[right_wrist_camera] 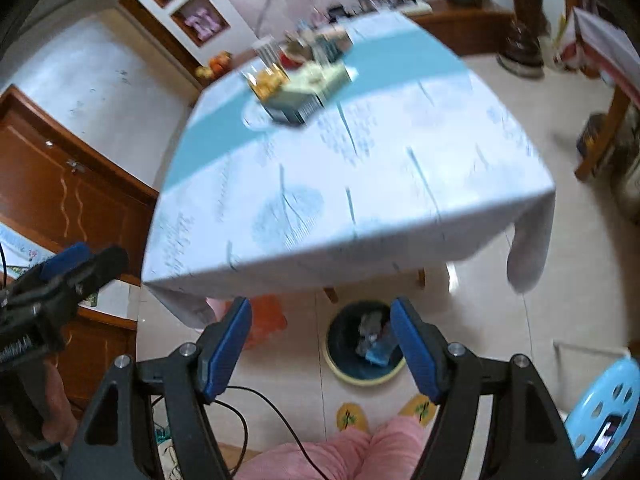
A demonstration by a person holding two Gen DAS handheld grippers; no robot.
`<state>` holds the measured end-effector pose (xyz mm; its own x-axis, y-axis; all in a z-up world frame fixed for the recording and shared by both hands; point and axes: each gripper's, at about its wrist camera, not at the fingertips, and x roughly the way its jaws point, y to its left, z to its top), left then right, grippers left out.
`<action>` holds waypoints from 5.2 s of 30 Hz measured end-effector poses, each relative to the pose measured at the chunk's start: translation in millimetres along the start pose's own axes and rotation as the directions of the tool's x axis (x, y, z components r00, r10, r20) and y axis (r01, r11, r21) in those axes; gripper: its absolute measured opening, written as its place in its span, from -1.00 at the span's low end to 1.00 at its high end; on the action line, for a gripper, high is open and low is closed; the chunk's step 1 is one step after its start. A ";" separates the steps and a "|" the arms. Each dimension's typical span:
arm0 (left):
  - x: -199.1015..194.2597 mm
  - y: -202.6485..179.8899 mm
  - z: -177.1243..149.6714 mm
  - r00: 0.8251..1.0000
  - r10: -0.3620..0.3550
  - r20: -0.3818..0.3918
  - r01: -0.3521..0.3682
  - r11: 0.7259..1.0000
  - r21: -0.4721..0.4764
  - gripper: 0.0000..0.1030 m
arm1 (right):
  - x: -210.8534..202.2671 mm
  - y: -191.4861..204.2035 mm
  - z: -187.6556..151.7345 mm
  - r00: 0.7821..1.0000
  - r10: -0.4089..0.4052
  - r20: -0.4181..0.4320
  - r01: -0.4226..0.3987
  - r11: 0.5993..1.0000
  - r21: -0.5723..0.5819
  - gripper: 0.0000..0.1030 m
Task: Collect trash
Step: 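Raise both tools back toward the table, then grasp the pistachio chocolate box with the right tool while the left tool grasps the yellow wrapper, then carry the pistachio box and yellow wrapper down over the trash bin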
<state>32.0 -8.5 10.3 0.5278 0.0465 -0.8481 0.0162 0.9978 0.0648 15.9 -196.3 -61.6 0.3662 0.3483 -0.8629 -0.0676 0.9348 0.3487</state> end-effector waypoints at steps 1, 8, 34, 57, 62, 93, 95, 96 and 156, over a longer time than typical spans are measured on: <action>-8.0 0.9 5.9 1.000 0.003 0.021 -0.003 1.000 -0.014 0.94 | -5.1 0.7 3.2 1.000 0.009 0.013 -0.009 1.000 -0.012 0.41; -26.7 9.2 27.3 0.998 0.031 0.051 -0.027 0.996 -0.088 0.94 | -16.8 10.0 26.8 0.999 0.039 0.026 -0.036 0.994 -0.105 0.41; 160.9 134.7 202.4 0.982 -0.163 -0.094 0.164 0.987 -0.002 0.94 | 75.5 45.6 176.7 0.991 -0.127 0.031 0.120 0.978 0.169 0.41; 366.3 105.4 281.9 0.921 -0.258 -0.293 0.294 0.952 0.085 0.93 | 205.7 44.0 267.7 0.948 -0.316 -0.036 0.301 0.855 0.423 0.78; 385.1 102.0 281.5 0.913 -0.267 -0.308 0.298 0.953 0.058 0.93 | 227.6 40.0 268.4 0.937 -0.346 -0.043 0.327 0.829 0.455 0.91; 352.0 92.9 226.4 0.896 -0.306 -0.322 0.336 0.941 0.039 -0.93 | 231.8 29.8 220.9 0.938 -0.337 -0.077 0.332 0.817 0.471 0.82; 338.8 94.6 216.8 0.895 -0.311 -0.320 0.341 0.939 0.041 -0.93 | 222.0 30.1 209.3 0.942 -0.329 -0.068 0.320 0.816 0.481 0.82; 334.0 93.7 213.4 0.895 -0.312 -0.319 0.343 0.938 0.042 -0.93 | 217.2 30.4 205.6 0.943 -0.327 -0.064 0.316 0.816 0.484 0.82; 209.4 -7.4 -166.0 0.867 -0.189 -0.461 0.154 0.982 -0.111 -0.93 | 159.8 -73.1 -132.9 0.962 -0.034 -0.270 0.129 0.930 0.344 0.82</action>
<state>1.4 1.7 -255.0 0.0630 -0.1259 -0.9900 0.0030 0.9920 -0.1259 -44.0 -199.8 -273.7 0.1043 0.3220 -0.9410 0.3038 0.8906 0.3384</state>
